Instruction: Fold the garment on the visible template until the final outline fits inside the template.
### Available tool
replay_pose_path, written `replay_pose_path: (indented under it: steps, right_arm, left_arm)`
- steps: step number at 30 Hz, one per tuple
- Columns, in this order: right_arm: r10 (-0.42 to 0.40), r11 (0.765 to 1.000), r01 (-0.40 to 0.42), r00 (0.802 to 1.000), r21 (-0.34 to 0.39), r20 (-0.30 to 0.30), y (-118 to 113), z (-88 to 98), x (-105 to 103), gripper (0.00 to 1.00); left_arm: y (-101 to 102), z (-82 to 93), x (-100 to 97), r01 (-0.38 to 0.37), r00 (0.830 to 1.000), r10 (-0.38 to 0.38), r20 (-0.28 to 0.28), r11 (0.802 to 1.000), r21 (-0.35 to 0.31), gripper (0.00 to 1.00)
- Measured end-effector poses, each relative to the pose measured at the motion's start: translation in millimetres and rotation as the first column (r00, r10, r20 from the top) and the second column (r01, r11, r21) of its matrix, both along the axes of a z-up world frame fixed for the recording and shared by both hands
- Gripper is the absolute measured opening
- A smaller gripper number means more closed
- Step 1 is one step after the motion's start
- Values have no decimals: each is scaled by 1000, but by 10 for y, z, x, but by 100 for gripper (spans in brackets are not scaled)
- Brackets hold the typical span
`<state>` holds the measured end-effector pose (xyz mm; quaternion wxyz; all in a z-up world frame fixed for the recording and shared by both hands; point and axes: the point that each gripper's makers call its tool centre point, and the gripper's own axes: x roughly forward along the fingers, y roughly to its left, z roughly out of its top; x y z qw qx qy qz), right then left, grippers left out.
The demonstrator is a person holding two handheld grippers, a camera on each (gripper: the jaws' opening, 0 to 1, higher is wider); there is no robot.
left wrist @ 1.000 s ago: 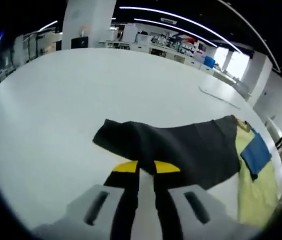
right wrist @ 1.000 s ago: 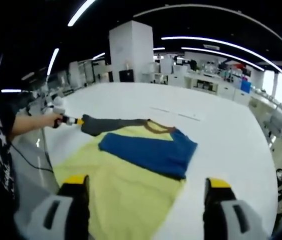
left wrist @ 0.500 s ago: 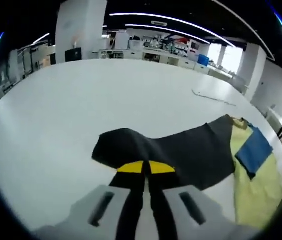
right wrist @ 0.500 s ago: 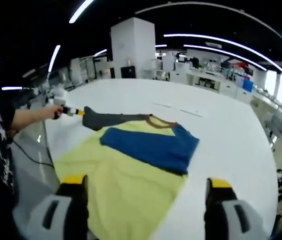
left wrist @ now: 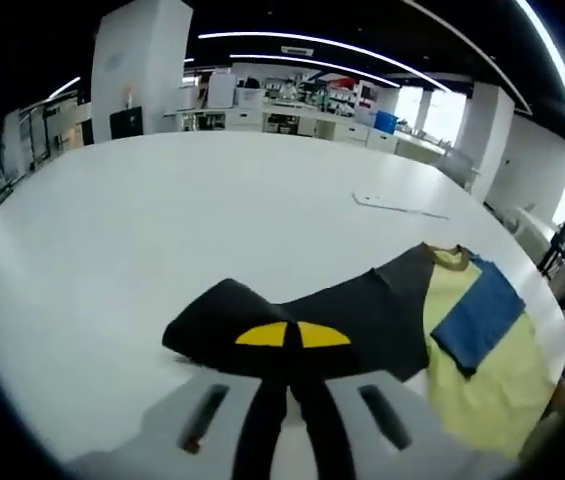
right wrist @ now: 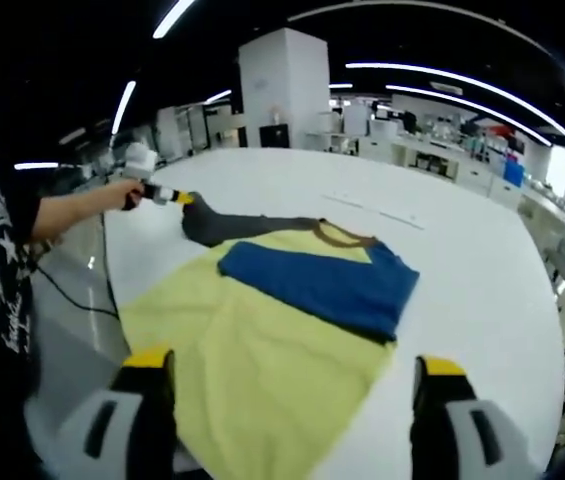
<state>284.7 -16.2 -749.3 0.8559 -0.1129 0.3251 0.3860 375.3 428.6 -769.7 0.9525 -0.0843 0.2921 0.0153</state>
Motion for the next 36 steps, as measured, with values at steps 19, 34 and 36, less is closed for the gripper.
replay_pose_path:
  steps: [19, 34, 36]
  right_arm:
    - [36, 999, -36, 999, 4, -5, 76, -55, -150, 100]
    - [38, 999, -38, 999, -7, -1, 72, -85, -191, 100]
    - [43, 999, -43, 999, -7, -4, 89, -98, -194, 100]
  left_arm:
    - [-783, 430, 401, 86, 994, -79, 79, 992, -90, 0]
    - [-1522, 566, 635, 185, 978, -172, 114, 977, -106, 0]
    - [-1685, 576, 626, 210, 973, -197, 121, 972, -103, 0]
